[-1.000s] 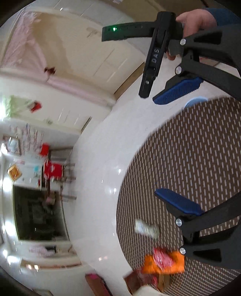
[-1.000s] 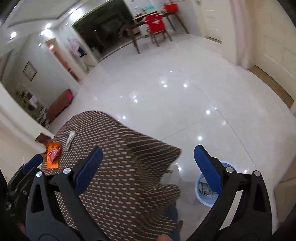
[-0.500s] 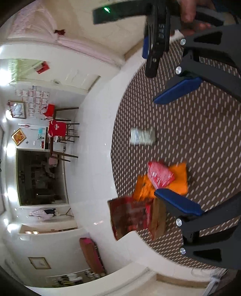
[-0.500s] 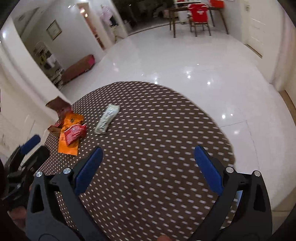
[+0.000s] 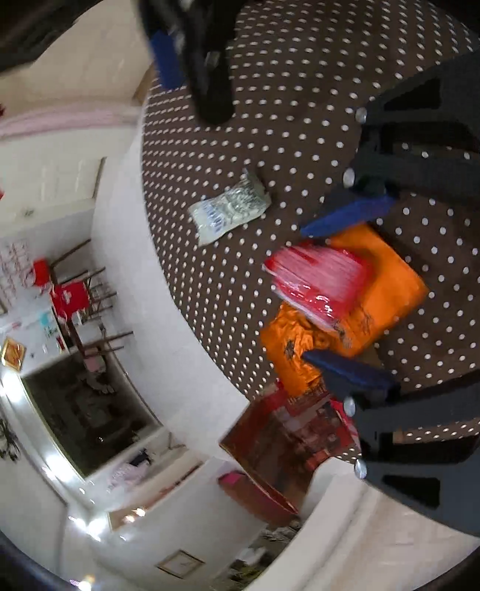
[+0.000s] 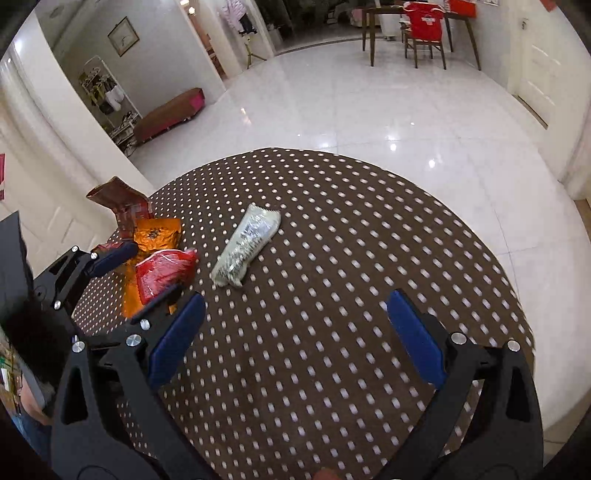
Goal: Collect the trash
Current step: 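Grasp the clear wrapper with the right tool while the left grasps the red-white wrapper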
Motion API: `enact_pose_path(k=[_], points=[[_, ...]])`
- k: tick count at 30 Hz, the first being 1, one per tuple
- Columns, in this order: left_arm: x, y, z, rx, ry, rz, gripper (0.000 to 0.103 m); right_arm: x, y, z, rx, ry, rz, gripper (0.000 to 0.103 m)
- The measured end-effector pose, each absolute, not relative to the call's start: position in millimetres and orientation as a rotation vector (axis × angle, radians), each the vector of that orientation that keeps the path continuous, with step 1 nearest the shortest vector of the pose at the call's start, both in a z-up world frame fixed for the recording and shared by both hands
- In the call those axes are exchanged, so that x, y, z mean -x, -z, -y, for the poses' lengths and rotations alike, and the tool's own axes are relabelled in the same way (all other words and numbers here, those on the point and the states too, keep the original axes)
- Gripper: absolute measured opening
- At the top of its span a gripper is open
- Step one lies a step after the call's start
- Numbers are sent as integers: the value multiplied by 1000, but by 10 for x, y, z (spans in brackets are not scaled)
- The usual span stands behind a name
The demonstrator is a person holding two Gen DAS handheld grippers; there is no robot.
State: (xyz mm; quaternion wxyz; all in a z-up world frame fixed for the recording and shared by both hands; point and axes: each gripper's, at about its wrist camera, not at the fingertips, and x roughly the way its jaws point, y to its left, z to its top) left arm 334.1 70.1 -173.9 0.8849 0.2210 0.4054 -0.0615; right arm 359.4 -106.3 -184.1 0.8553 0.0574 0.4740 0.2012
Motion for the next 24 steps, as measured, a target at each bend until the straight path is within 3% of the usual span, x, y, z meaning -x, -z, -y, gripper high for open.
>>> enact_pose_path(k=[1,2,5,8,11,13,16,19,21,23,24], points=[[-3357,1771,-716,-440,144,-869,30,-3641,1862,992,-107,-426,-996,97],[-3361,1775,-736,-418,151,-873,20,-3687,1883,921,-95,-428,-997,97],[-3348,1781,-812,-365,152,-883,1,-3788,1945,697,-53,-443,-992,94],[-3307,1752,-970,-265,150,-877,0,-3825,2030,434,24,-445,-983,70],[-3212,1699,-1073,-192,155,-858,0,-3761,2091,276,155,-422,-932,31],[-3141,1671,-1076,-173,161,-851,0,-3728,2122,338,153,-424,-935,22],[-3090,1702,-1064,-175,160,-846,0,-3646,2181,543,135,-425,-940,22],[-3031,1707,-1025,-194,152,-831,3,-3566,2216,773,110,-428,-949,21],[-3044,1686,-1006,-197,139,-827,17,-3516,2198,921,105,-421,-955,22],[-3106,1642,-952,-206,114,-794,55,-3477,2196,1048,95,-422,-963,22],[-3111,1596,-943,-215,109,-768,59,-3466,2196,1085,93,-423,-966,22]])
